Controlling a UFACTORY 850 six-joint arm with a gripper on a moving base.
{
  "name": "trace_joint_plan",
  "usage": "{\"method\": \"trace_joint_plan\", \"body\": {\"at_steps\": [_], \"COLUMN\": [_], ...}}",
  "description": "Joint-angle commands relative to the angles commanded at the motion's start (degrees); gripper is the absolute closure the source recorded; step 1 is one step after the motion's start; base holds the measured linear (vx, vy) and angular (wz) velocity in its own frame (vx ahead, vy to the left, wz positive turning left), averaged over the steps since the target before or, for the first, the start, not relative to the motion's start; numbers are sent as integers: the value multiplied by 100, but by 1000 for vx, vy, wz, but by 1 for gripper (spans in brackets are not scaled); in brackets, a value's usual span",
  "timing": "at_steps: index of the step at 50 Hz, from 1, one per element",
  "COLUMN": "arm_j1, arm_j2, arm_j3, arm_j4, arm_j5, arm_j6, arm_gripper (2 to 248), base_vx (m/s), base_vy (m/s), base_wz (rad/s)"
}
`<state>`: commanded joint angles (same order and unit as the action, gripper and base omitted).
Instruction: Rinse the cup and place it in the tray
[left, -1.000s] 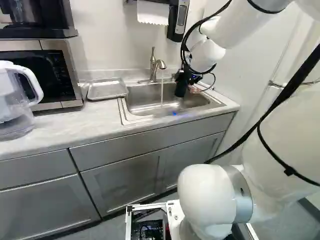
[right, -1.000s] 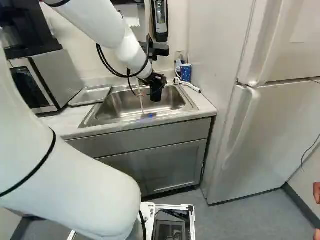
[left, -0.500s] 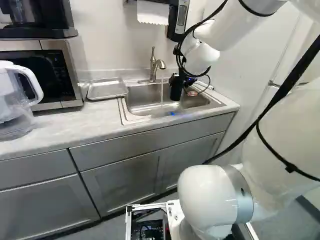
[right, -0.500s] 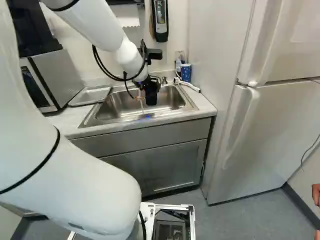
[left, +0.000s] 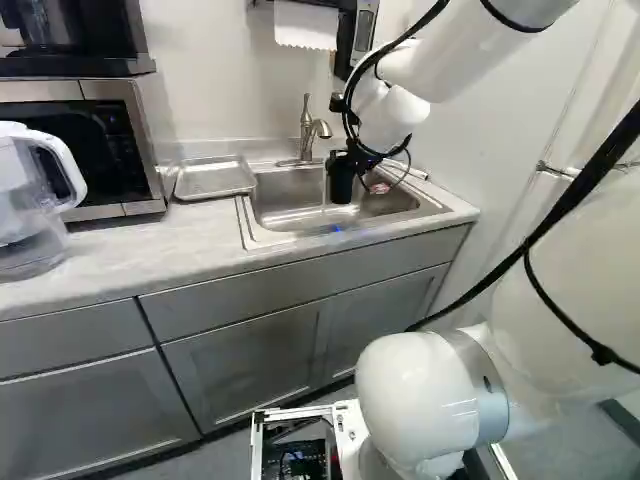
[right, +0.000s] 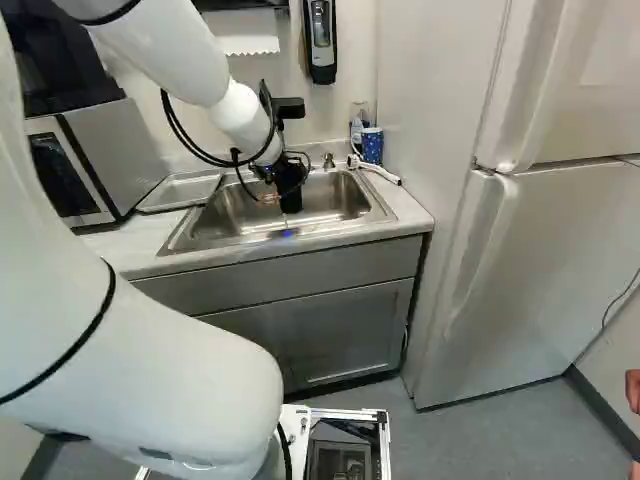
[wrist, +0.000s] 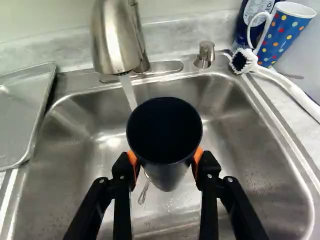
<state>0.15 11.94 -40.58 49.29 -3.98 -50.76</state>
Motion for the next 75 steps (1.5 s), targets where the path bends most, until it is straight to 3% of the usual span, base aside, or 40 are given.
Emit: {"method": "trace_joint_plan", "body": {"at_steps": [45,59,75], "arm_j1": [141,222,493], "arm_j2": [-163,-318,-220], "arm_j3": [-10,-4,86], "arm_j4": [0,0,0], "arm_j5": [223,561,1132], "arm_j6": [0,0,0], "arm_gripper": [128,128,128], "base_vx": [0,0,0], "base_vy": [0,0,0], "base_wz": [0,0,0]}}
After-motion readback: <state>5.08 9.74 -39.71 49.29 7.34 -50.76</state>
